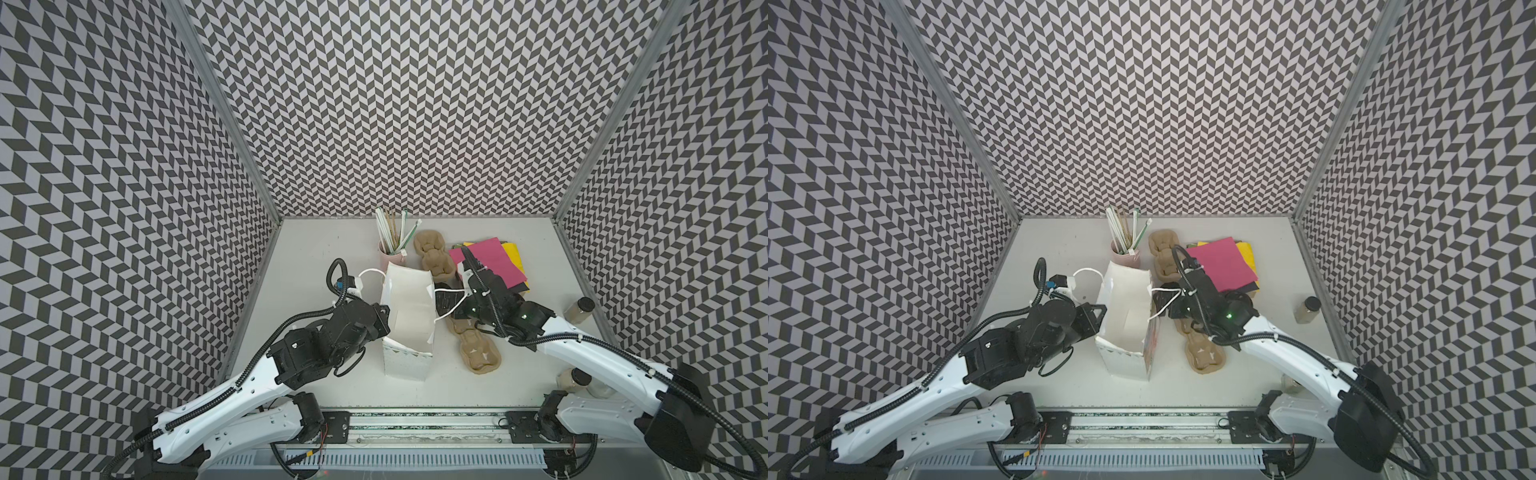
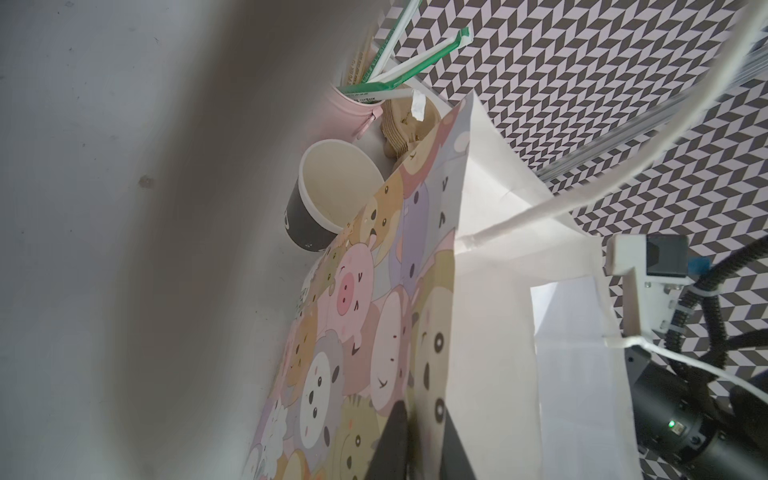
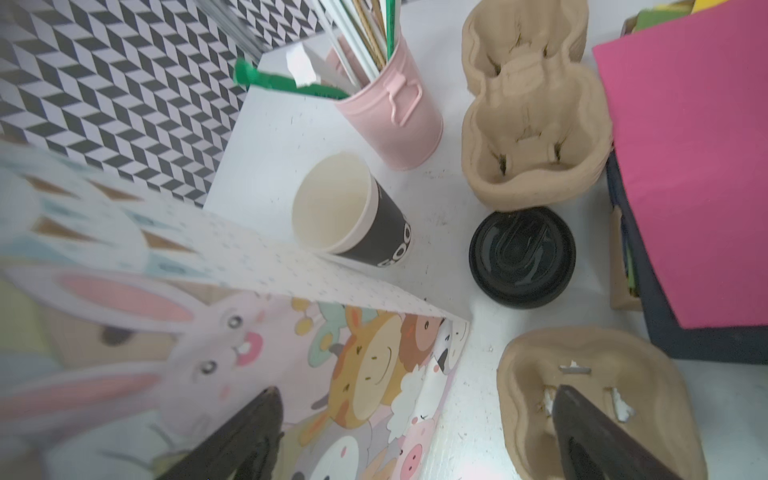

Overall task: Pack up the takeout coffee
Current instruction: 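Hold the bag open with the left gripper while the right gripper reaches the cardboard carrier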

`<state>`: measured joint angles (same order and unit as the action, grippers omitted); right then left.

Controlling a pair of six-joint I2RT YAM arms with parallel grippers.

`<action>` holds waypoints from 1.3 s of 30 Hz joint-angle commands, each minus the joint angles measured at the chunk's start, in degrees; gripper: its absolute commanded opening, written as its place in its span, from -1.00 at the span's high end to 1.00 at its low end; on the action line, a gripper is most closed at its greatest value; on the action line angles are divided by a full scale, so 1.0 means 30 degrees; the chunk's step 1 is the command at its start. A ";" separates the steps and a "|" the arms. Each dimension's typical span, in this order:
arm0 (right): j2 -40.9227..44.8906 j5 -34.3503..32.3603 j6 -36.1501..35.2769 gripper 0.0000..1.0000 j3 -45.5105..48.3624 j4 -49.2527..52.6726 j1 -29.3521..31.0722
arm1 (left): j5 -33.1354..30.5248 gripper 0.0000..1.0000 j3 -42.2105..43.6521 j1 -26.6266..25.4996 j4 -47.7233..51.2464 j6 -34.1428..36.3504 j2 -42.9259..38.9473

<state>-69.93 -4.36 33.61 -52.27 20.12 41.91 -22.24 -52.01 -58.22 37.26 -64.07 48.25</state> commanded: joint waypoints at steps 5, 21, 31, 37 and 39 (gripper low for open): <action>-0.0085 -0.2940 -0.1510 -0.98 -0.2557 0.3411 -0.0550 | -0.0292 0.74 0.0226 -0.0368 -0.1332 -0.0912 -0.0341; 0.2858 -0.1891 -0.2574 -0.99 -0.2321 0.8453 -0.1548 | -0.2268 0.78 0.1555 -0.1161 -0.1287 -0.3195 -0.2898; 0.2907 0.0412 -0.3525 -0.98 0.0204 0.8783 -0.1607 | -0.2606 0.78 0.1946 -0.1163 -0.1106 -0.3835 -0.3424; 0.2153 0.1333 -0.3552 -0.98 0.0855 0.8724 -0.1194 | -0.2460 0.78 0.1948 -0.1234 -0.1105 -0.4180 -0.3130; 0.1168 0.1226 -0.3569 -0.98 0.0432 0.9342 -0.0783 | -0.2518 0.78 0.2141 -0.1271 -0.1298 -0.4335 -0.3287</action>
<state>-63.48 -2.28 24.18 -50.63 47.75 38.20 -28.03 -45.78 -61.54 34.13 -75.57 39.16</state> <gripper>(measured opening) 0.992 0.111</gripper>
